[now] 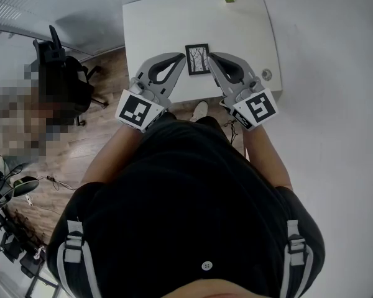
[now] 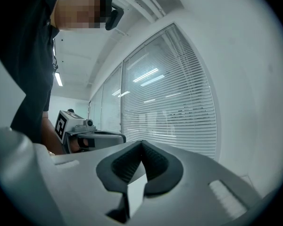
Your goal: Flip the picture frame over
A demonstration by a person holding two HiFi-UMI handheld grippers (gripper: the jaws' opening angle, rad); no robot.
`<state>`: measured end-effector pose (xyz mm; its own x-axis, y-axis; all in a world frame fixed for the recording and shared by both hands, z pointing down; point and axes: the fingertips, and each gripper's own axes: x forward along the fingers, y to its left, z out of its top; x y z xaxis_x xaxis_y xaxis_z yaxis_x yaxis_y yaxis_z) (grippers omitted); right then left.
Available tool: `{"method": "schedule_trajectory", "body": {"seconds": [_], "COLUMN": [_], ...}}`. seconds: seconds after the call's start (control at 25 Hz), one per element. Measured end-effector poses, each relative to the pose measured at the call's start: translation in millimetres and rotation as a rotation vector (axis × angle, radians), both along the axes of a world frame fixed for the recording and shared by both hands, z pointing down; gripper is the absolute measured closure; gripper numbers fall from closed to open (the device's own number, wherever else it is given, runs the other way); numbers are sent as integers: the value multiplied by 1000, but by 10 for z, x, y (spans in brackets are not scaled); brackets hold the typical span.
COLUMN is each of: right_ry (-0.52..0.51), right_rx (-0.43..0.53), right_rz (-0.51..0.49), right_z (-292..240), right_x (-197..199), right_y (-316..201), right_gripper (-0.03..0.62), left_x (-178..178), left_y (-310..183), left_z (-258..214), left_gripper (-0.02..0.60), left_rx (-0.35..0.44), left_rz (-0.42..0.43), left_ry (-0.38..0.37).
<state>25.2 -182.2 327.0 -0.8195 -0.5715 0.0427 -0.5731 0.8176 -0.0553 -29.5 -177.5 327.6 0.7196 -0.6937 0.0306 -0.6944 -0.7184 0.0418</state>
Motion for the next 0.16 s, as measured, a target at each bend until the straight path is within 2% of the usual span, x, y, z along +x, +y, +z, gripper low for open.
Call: {"method": "schedule_trajectory", "body": {"seconds": [0.16], "right_ry": [6], "right_rx": [-4], "right_rz": [2], "right_z": [-8], "right_x": [-14], "right_y": [20], "right_gripper": [585], "left_x": [-37], "left_y": [22], "left_z": [-14], "left_gripper": [574], "left_rx": [-1], "left_rz": [-4], "left_ry": [-12]}}
